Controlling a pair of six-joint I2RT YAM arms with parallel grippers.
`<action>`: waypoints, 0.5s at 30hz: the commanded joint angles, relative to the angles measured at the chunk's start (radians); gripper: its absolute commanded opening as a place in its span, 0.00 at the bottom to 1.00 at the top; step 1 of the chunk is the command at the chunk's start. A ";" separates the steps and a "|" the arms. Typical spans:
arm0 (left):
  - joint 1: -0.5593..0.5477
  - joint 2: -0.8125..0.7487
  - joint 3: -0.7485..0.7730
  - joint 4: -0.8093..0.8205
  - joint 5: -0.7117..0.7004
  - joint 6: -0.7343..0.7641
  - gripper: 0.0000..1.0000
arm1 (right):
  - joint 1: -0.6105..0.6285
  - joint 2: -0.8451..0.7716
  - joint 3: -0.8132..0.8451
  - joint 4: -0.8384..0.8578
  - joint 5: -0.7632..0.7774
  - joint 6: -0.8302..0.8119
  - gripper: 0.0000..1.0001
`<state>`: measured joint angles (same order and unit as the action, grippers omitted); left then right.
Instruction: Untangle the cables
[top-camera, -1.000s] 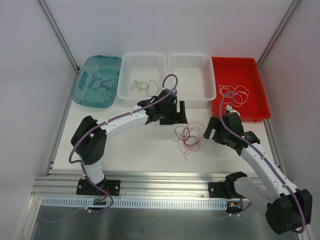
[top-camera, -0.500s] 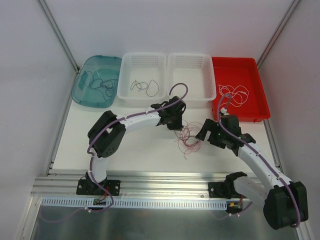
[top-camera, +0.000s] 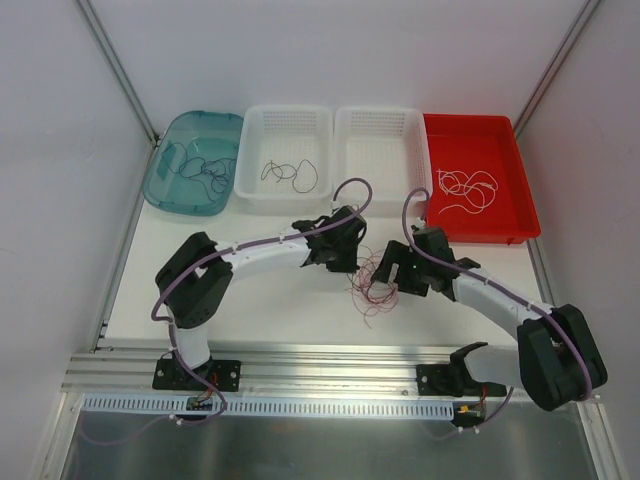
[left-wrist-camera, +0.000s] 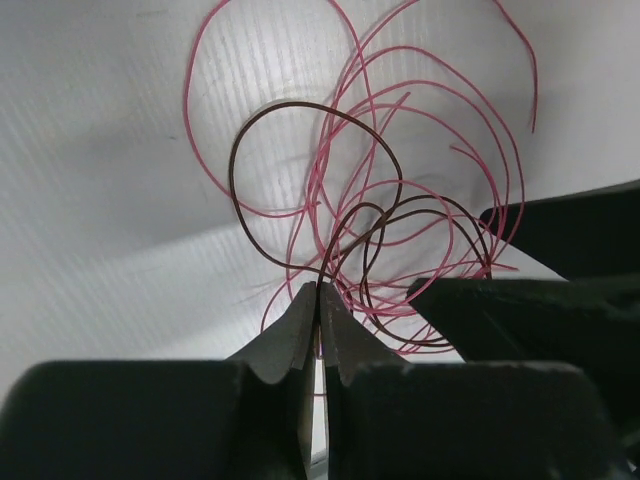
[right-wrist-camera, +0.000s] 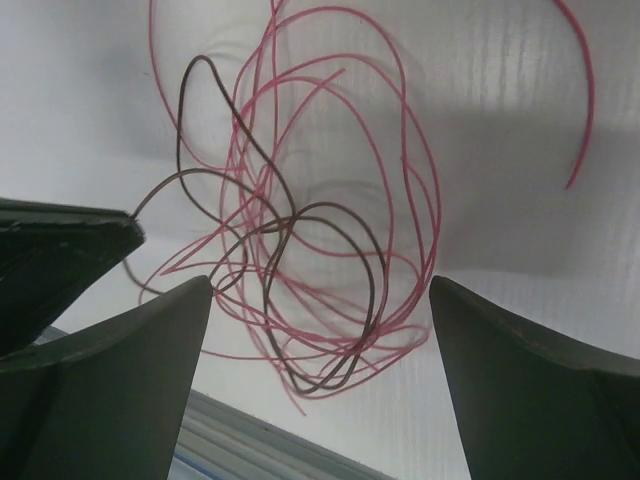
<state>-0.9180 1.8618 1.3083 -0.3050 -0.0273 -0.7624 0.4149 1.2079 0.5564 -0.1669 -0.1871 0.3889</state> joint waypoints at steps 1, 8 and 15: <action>-0.009 -0.114 -0.059 -0.005 -0.060 0.031 0.00 | 0.018 0.048 0.036 0.073 0.037 0.033 0.89; -0.007 -0.205 -0.182 -0.006 -0.126 0.047 0.00 | 0.032 0.091 0.033 0.052 0.078 0.021 0.46; 0.066 -0.328 -0.348 -0.049 -0.223 0.046 0.00 | 0.003 -0.020 0.042 -0.114 0.234 -0.070 0.01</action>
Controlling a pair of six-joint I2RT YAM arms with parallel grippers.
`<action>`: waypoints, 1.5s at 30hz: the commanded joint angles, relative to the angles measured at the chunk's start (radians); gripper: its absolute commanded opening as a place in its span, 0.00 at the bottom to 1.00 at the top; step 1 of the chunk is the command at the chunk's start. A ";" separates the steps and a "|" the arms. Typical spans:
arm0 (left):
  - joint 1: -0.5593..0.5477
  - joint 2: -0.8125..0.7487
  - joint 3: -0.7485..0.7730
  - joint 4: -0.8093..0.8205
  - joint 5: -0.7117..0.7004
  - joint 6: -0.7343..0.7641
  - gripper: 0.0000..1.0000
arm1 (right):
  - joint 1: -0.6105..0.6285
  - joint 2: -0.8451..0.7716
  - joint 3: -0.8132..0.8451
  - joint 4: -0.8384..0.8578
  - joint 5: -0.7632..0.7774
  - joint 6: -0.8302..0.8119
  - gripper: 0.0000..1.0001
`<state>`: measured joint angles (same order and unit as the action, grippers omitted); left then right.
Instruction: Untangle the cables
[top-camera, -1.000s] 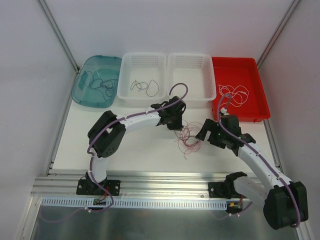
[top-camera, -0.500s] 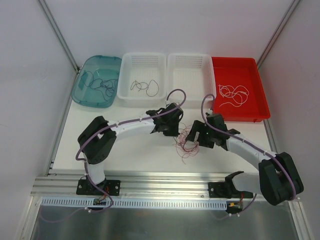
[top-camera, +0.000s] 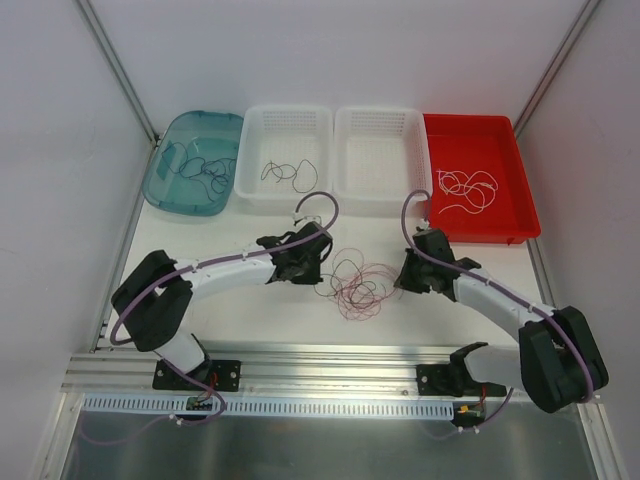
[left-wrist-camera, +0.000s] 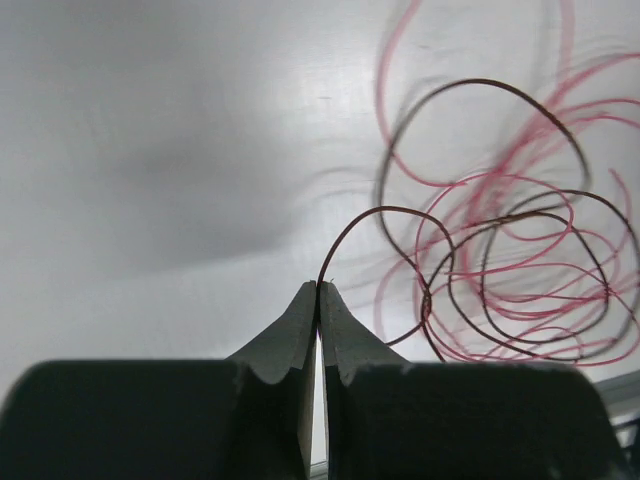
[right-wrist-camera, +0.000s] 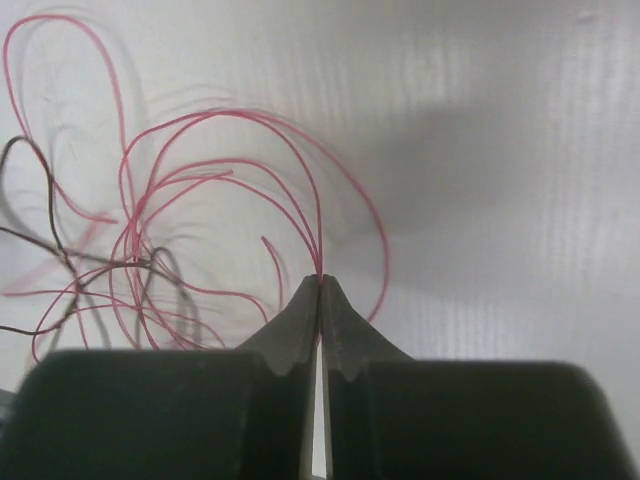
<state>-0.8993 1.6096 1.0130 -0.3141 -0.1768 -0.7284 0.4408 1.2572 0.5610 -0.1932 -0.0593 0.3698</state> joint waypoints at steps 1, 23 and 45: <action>0.069 -0.111 -0.095 -0.043 -0.073 0.009 0.00 | -0.033 -0.094 0.039 -0.103 0.113 -0.069 0.01; 0.635 -0.793 -0.228 -0.405 -0.404 0.219 0.00 | -0.266 -0.390 0.330 -0.511 0.276 -0.196 0.01; 0.652 -0.791 0.038 -0.341 0.025 0.305 0.00 | -0.192 -0.281 0.263 -0.442 -0.037 -0.256 0.78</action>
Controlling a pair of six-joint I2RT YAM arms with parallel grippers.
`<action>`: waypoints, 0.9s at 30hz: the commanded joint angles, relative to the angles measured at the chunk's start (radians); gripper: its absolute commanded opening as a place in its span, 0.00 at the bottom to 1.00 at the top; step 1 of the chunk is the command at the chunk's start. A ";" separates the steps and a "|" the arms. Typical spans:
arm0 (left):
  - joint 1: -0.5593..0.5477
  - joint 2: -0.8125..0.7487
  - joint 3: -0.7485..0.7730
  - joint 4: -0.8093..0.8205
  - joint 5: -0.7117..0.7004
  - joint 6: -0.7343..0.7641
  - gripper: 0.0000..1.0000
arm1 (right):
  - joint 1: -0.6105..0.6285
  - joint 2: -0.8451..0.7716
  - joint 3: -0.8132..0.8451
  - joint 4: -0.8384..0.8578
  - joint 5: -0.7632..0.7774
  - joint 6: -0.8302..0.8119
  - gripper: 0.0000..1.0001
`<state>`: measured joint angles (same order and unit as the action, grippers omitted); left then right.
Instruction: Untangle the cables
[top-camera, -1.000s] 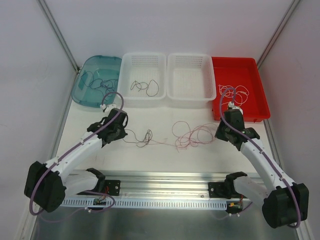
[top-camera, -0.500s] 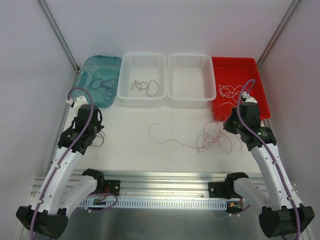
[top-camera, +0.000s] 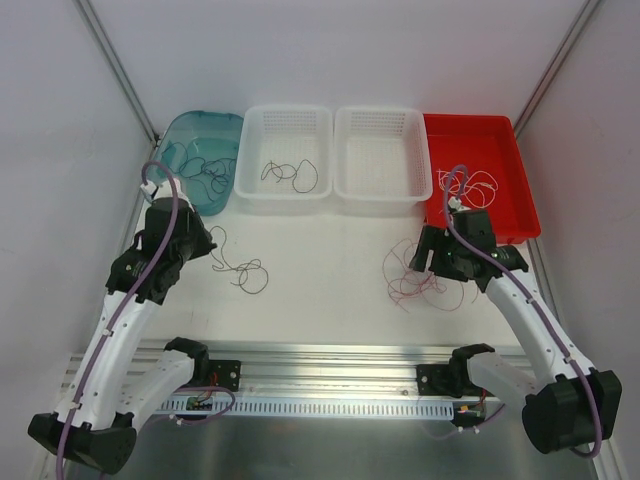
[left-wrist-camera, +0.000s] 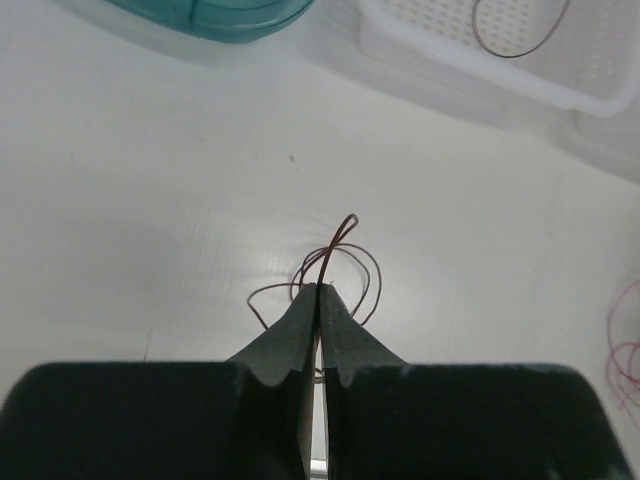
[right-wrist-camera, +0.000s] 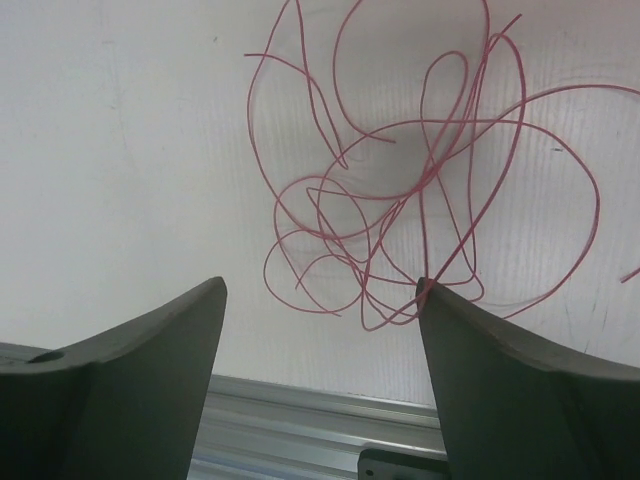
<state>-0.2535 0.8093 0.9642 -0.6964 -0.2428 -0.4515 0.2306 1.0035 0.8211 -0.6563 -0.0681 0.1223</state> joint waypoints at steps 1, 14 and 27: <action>0.008 0.034 0.135 0.044 0.120 0.028 0.00 | 0.021 -0.035 0.001 0.021 -0.027 -0.009 0.82; 0.008 0.422 0.760 0.158 0.272 0.037 0.00 | 0.076 -0.103 -0.011 0.007 0.014 -0.013 0.96; 0.008 1.040 1.231 0.348 0.160 0.140 0.00 | 0.079 -0.125 -0.020 -0.016 0.044 -0.029 0.96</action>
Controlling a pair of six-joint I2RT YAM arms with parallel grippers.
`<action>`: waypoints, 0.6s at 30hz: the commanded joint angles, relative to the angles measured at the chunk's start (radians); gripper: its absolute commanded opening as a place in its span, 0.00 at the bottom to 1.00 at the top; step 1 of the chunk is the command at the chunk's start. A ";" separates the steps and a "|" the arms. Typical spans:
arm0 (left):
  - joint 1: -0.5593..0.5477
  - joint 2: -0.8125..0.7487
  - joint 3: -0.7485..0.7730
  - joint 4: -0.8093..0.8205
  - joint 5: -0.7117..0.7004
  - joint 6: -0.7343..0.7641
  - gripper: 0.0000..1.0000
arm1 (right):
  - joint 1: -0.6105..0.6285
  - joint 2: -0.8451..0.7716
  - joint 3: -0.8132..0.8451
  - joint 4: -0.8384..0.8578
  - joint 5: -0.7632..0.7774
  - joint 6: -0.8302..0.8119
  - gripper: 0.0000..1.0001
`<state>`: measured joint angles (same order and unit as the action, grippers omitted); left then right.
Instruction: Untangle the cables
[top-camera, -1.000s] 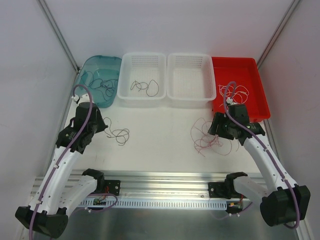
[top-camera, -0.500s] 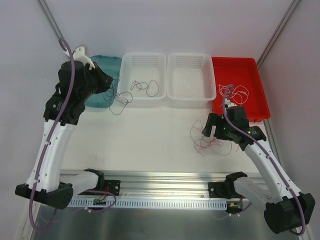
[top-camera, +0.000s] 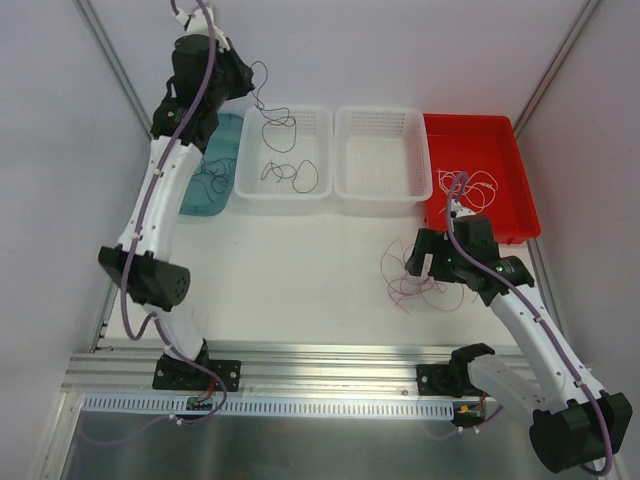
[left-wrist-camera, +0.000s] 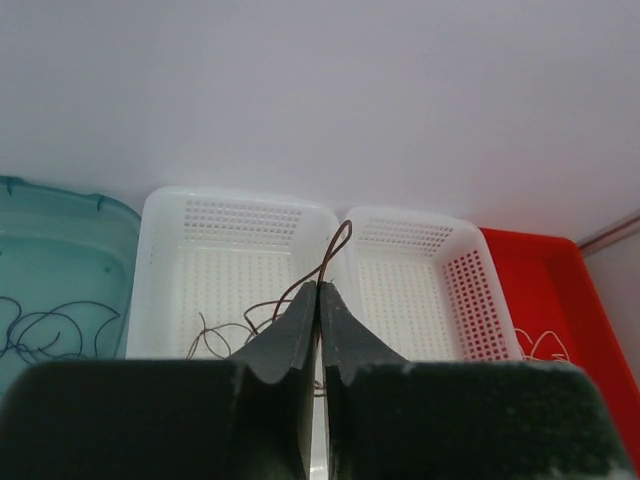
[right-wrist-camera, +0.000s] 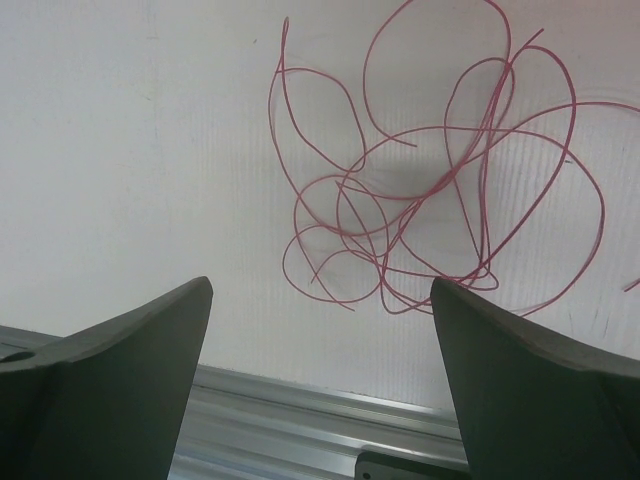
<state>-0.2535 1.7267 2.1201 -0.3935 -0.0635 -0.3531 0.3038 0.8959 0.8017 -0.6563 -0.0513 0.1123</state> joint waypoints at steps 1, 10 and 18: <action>0.007 0.155 0.087 0.048 -0.001 0.045 0.04 | 0.008 -0.017 -0.001 -0.020 0.028 -0.019 0.96; -0.003 0.131 -0.076 0.051 0.117 0.062 0.92 | 0.004 0.028 0.010 -0.032 0.082 -0.031 0.96; -0.069 -0.241 -0.547 0.050 0.168 0.063 0.99 | 0.004 0.136 0.021 -0.031 0.159 -0.005 0.96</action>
<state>-0.2825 1.6775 1.7020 -0.3737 0.0528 -0.2970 0.3038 0.9981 0.8017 -0.6773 0.0612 0.0971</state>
